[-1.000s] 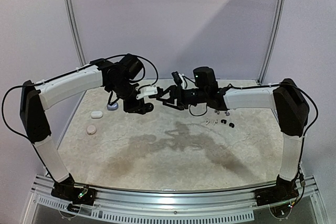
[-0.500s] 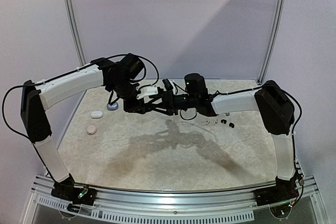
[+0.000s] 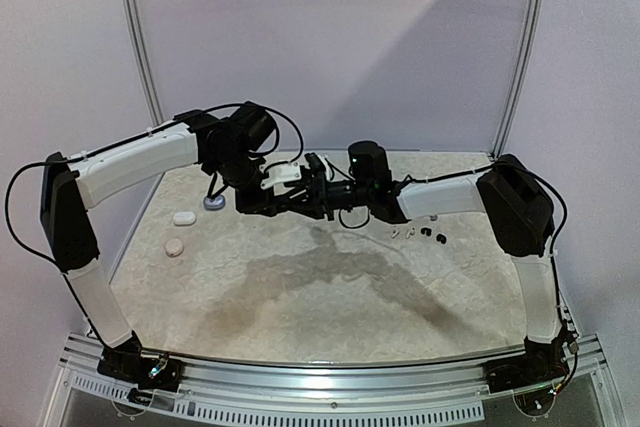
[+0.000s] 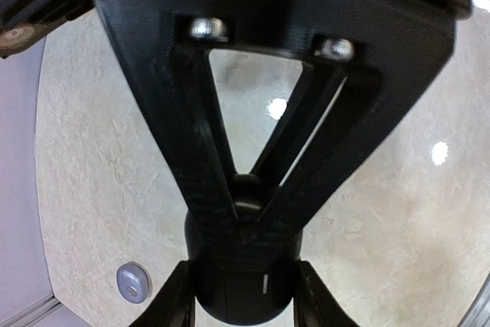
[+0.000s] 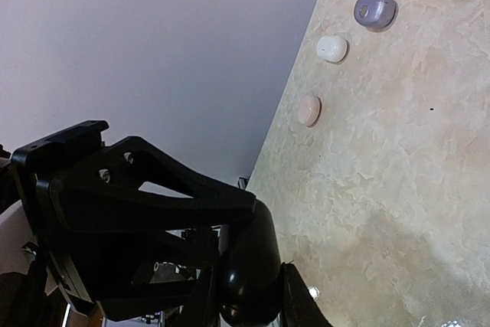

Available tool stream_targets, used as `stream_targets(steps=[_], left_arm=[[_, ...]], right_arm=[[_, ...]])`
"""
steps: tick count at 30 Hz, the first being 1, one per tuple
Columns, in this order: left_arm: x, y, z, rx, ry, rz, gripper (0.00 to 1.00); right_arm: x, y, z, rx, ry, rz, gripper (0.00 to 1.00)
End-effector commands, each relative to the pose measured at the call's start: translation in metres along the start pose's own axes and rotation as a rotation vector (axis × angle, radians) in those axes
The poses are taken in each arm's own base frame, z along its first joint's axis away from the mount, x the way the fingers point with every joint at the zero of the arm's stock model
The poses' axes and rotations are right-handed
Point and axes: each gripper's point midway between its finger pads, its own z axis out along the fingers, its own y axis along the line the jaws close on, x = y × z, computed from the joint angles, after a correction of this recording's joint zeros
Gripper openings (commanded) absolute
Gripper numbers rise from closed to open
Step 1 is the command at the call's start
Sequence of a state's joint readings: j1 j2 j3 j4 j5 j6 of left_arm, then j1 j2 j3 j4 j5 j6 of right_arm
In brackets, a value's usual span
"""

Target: Insert the wireless bluetooth earbuds into the charging case

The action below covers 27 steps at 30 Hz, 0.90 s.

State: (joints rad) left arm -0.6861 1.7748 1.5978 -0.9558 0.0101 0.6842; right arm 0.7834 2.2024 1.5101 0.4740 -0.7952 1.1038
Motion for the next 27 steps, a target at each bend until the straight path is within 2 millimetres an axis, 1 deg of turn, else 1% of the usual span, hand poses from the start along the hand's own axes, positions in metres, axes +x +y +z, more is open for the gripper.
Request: stream_targets(steps=[1,2,3,4,5,7,8,10,11,12,14,15,17,18,19,21,22,24,25,27], left_arm=[[-0.011,0.01,-0.004,-0.043,-0.014,-0.03,0.43],[-0.01,0.014,-0.008,-0.059,-0.012,-0.046,0.69],[-0.009,0.015,-0.01,-0.062,-0.012,-0.063,0.85],[-0.007,0.016,-0.015,-0.068,-0.012,-0.081,0.96],[-0.005,0.019,-0.022,-0.076,-0.014,-0.101,0.98],[0.004,0.028,-0.041,-0.102,-0.014,-0.155,0.99],[0.009,0.032,-0.052,-0.108,-0.019,-0.195,0.99],[0.023,0.037,-0.079,-0.109,-0.034,-0.268,0.99],[0.029,0.038,-0.092,-0.104,-0.047,-0.301,0.99],[0.036,0.037,-0.105,-0.099,-0.059,-0.33,0.99],[0.052,0.035,-0.132,-0.121,-0.08,-0.37,0.99],[0.06,0.034,-0.144,-0.142,-0.084,-0.382,0.99],[0.075,0.03,-0.168,-0.204,-0.102,-0.387,0.99],[0.081,0.028,-0.179,-0.245,-0.119,-0.39,0.99],[0.083,0.026,-0.188,-0.282,-0.154,-0.394,0.99],[0.082,0.022,-0.204,-0.353,-0.259,-0.426,0.98],[0.077,0.018,-0.208,-0.364,-0.336,-0.455,0.97],[0.06,0.002,-0.217,-0.326,-0.539,-0.495,0.94],[0.053,-0.01,-0.21,-0.27,-0.632,-0.505,0.93],[0.032,-0.031,-0.219,-0.17,-0.852,-0.504,0.92]], right_arm=[[0.01,0.009,0.005,-0.029,0.055,-0.052,0.0],[0.009,0.011,0.003,-0.022,0.052,-0.064,0.0],[0.007,0.01,0.001,-0.009,0.047,-0.082,0.0],[0.003,0.015,-0.004,0.005,0.035,-0.093,0.0],[0.001,0.015,-0.008,0.029,0.027,-0.11,0.0],[-0.008,0.018,-0.02,0.086,-0.004,-0.168,0.0],[-0.014,0.028,-0.028,0.105,-0.026,-0.203,0.0],[-0.022,0.037,-0.041,0.153,-0.056,-0.308,0.0],[-0.026,0.049,-0.048,0.166,-0.075,-0.35,0.0],[-0.029,0.052,-0.053,0.19,-0.089,-0.394,0.0],[-0.032,0.064,-0.061,0.215,-0.108,-0.484,0.0],[-0.035,0.075,-0.067,0.218,-0.126,-0.529,0.0],[-0.039,0.088,-0.075,0.225,-0.159,-0.609,0.0],[-0.041,0.098,-0.08,0.225,-0.183,-0.643,0.0],[-0.043,0.104,-0.083,0.222,-0.203,-0.68,0.0],[-0.045,0.117,-0.09,0.208,-0.25,-0.754,0.0],[-0.045,0.129,-0.094,0.193,-0.283,-0.795,0.0],[-0.043,0.144,-0.099,0.174,-0.333,-0.869,0.0],[-0.04,0.154,-0.1,0.157,-0.354,-0.906,0.0],[-0.032,0.167,-0.099,0.119,-0.372,-0.982,0.0]])
